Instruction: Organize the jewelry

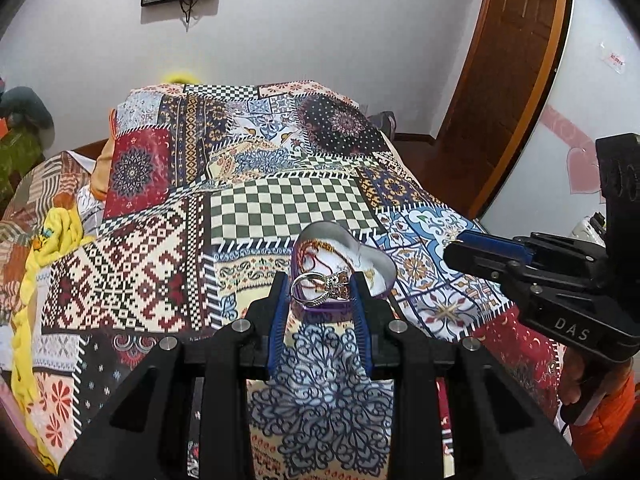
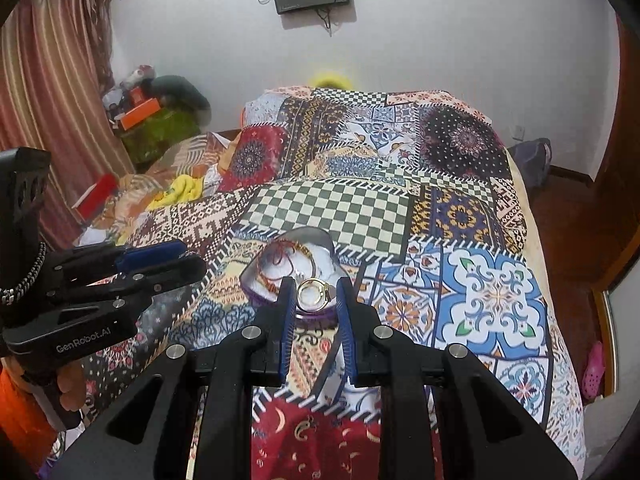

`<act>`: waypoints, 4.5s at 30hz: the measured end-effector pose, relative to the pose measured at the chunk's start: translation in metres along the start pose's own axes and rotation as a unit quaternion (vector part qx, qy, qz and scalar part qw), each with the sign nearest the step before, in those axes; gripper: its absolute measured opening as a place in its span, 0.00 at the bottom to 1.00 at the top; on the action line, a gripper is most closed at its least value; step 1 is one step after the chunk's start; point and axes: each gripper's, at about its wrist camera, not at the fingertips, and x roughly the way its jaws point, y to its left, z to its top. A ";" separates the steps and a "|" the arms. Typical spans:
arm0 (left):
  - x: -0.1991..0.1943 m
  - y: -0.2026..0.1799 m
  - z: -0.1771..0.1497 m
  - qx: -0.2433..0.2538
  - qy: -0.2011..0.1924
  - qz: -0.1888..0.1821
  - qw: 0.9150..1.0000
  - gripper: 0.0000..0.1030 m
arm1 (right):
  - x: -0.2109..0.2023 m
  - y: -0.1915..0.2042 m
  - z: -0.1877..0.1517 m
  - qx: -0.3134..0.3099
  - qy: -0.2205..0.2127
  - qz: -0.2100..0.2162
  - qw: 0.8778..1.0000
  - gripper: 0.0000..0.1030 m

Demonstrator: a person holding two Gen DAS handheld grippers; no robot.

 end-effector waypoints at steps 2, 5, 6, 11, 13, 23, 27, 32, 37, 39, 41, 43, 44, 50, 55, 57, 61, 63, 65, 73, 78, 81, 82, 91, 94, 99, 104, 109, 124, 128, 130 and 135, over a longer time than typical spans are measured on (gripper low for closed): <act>0.004 0.001 0.002 0.001 0.000 -0.001 1.000 0.29 | 0.004 -0.001 0.002 0.001 0.001 0.002 1.000 0.18; 0.012 0.001 0.004 0.004 0.001 -0.001 1.000 0.29 | 0.011 -0.002 0.004 -0.001 0.003 0.005 1.000 0.18; 0.015 0.001 0.005 0.004 0.002 -0.001 1.000 0.29 | 0.014 -0.002 0.004 -0.001 0.005 0.006 1.000 0.18; 0.029 0.002 0.006 0.009 0.008 -0.002 1.000 0.29 | 0.026 -0.002 0.005 -0.006 0.014 0.010 1.000 0.18; 0.035 0.002 0.006 0.011 0.011 -0.003 1.000 0.29 | 0.030 -0.002 0.004 -0.007 0.017 0.012 1.000 0.18; 0.052 0.000 0.012 0.020 0.022 -0.016 0.999 0.29 | 0.052 -0.004 0.001 -0.016 0.041 0.019 0.999 0.18; 0.058 -0.002 0.012 0.026 0.027 -0.016 0.999 0.29 | 0.057 -0.007 0.001 -0.014 0.049 0.021 0.998 0.18; 0.062 -0.003 0.010 0.030 0.032 -0.013 0.999 0.29 | 0.060 -0.009 -0.001 -0.016 0.057 0.021 0.998 0.18; 0.062 -0.004 0.010 0.035 0.032 -0.009 0.999 0.29 | 0.061 -0.011 -0.001 -0.012 0.058 0.021 0.998 0.18; 0.061 -0.004 0.010 0.038 0.030 -0.006 0.999 0.29 | 0.062 -0.010 -0.001 -0.013 0.059 0.021 0.998 0.18; 0.058 -0.004 0.011 0.037 0.026 -0.004 0.999 0.29 | 0.062 -0.009 -0.001 -0.017 0.060 0.022 0.998 0.18; 0.054 -0.002 0.011 0.034 0.021 -0.003 0.999 0.29 | 0.063 -0.007 -0.001 -0.022 0.061 0.022 0.998 0.18; 0.052 -0.001 0.012 0.032 0.019 -0.002 0.999 0.29 | 0.064 -0.006 -0.001 -0.025 0.063 0.021 0.997 0.18; 0.043 0.004 0.011 0.029 0.013 0.007 0.999 0.29 | 0.066 0.001 -0.002 -0.044 0.069 0.023 0.996 0.18; 0.044 0.009 0.008 0.027 0.021 0.015 0.999 0.29 | 0.068 0.007 -0.003 -0.056 0.080 0.016 0.995 0.18; 0.043 0.010 0.006 0.026 0.024 0.018 0.999 0.29 | 0.068 0.008 -0.003 -0.058 0.086 0.013 0.995 0.18; 0.040 0.010 0.003 0.028 0.026 0.024 0.999 0.29 | 0.065 0.009 -0.003 -0.057 0.086 0.009 0.995 0.18; 0.038 0.009 0.001 0.030 0.026 0.026 0.999 0.29 | 0.063 0.009 -0.003 -0.055 0.085 0.007 0.995 0.19; 0.037 0.009 0.001 0.029 0.027 0.026 0.999 0.29 | 0.059 0.009 -0.002 -0.053 0.082 0.007 0.995 0.19; 0.024 0.008 -0.008 0.028 0.035 0.030 0.999 0.29 | 0.041 0.013 -0.004 -0.048 0.075 0.004 0.996 0.19; 0.019 0.006 -0.020 0.029 0.051 0.028 0.998 0.29 | 0.031 0.014 -0.010 -0.039 0.076 0.004 0.996 0.20; 0.018 0.002 -0.028 0.033 0.063 0.026 0.997 0.29 | 0.027 0.015 -0.016 -0.034 0.078 0.007 0.996 0.20; 0.019 0.001 -0.030 0.034 0.066 0.026 0.997 0.29 | 0.026 0.016 -0.018 -0.032 0.079 0.007 0.996 0.20; 0.019 0.001 -0.055 0.024 0.096 0.021 0.995 0.29 | 0.030 0.028 -0.037 -0.031 0.107 0.018 0.994 0.32; 0.017 0.005 -0.061 0.020 0.100 0.024 0.995 0.29 | 0.034 0.035 -0.040 -0.037 0.114 0.024 0.993 0.35; 0.012 0.015 -0.067 0.009 0.100 0.030 0.994 0.29 | 0.046 0.047 -0.043 -0.056 0.127 0.020 0.990 0.35; 0.007 0.027 -0.069 -0.008 0.097 0.031 0.995 0.29 | 0.053 0.055 -0.043 -0.079 0.134 0.021 0.988 0.35; 0.008 0.028 -0.068 -0.008 0.097 0.026 0.995 0.29 | 0.062 0.059 -0.045 -0.093 0.147 0.010 0.985 0.35; 0.021 0.007 -0.065 0.006 0.102 -0.007 0.995 0.29 | 0.046 0.050 -0.041 -0.070 0.105 0.019 0.992 0.19; 0.027 -0.004 -0.063 0.028 0.099 -0.008 0.995 0.29 | 0.039 0.042 -0.039 -0.058 0.096 0.017 0.994 0.19; 0.031 -0.008 -0.063 0.036 0.102 -0.009 0.994 0.29 | 0.035 0.038 -0.039 -0.053 0.092 0.017 0.994 0.19; 0.040 -0.016 -0.061 0.049 0.102 -0.007 0.994 0.28 | 0.032 0.032 -0.039 -0.047 0.085 0.014 0.995 0.19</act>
